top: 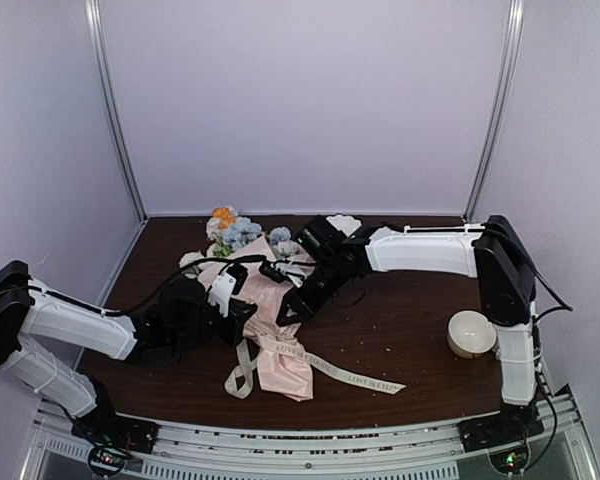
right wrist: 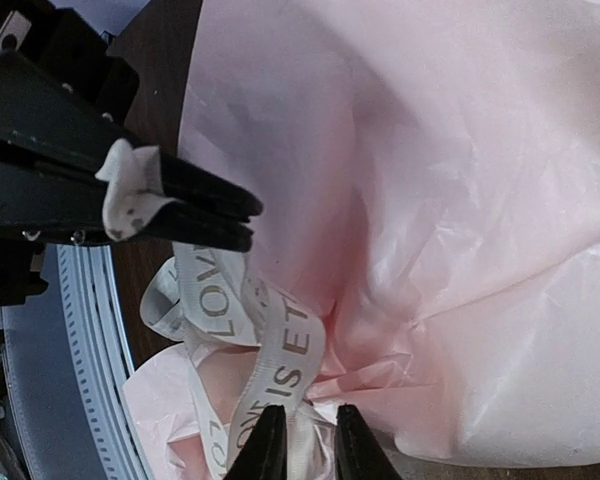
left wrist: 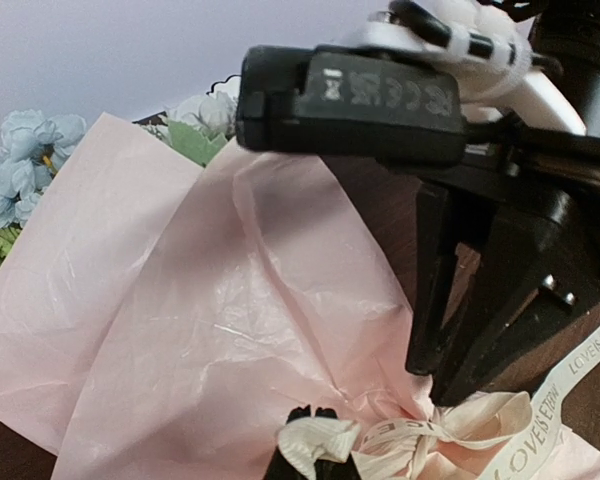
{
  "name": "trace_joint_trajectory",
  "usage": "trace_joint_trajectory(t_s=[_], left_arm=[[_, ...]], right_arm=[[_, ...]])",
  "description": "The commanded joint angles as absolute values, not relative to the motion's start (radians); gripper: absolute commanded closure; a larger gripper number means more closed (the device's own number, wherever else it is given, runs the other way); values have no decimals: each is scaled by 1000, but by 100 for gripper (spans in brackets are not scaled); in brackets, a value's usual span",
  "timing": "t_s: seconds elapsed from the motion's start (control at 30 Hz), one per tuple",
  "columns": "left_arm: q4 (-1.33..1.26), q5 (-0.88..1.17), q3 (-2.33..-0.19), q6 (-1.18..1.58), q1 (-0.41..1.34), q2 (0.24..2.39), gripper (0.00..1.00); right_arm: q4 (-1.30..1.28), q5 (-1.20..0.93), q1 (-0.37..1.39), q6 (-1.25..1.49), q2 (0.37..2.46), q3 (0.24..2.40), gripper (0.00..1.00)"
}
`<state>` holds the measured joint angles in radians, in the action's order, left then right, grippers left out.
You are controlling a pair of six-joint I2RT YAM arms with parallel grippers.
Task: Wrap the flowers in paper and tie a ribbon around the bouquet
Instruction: Cross the ribbon at the center of the board.
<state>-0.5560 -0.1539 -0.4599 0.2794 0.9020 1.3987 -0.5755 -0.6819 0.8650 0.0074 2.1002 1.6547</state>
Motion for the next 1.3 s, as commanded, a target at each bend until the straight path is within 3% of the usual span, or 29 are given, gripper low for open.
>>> trace_joint_trajectory(t_s=[0.0, 0.17, 0.27, 0.37, 1.07, 1.17, 1.27], left_arm=[[-586, -155, -465, 281, 894, 1394, 100], [-597, -159, -457, 284, 893, 1394, 100], [-609, -159, -450, 292, 890, 1398, 100], [-600, -151, -458, 289, 884, 1404, 100], [-579, -157, -450, 311, 881, 1392, 100], [-575, -165, -448, 317, 881, 1391, 100], [-568, -171, -447, 319, 881, 1387, 100]], right_arm=[[-581, -701, 885, 16, 2089, 1646, 80], [-411, -743, 887, 147, 2004, 1544, 72], [-312, -731, 888, 210, 1963, 1462, 60], [-285, -700, 894, 225, 1945, 1415, 58], [-282, -661, 923, 227, 2016, 1425, 64], [-270, -647, 924, 229, 2010, 1412, 69], [-275, -634, 924, 233, 2018, 1419, 82]])
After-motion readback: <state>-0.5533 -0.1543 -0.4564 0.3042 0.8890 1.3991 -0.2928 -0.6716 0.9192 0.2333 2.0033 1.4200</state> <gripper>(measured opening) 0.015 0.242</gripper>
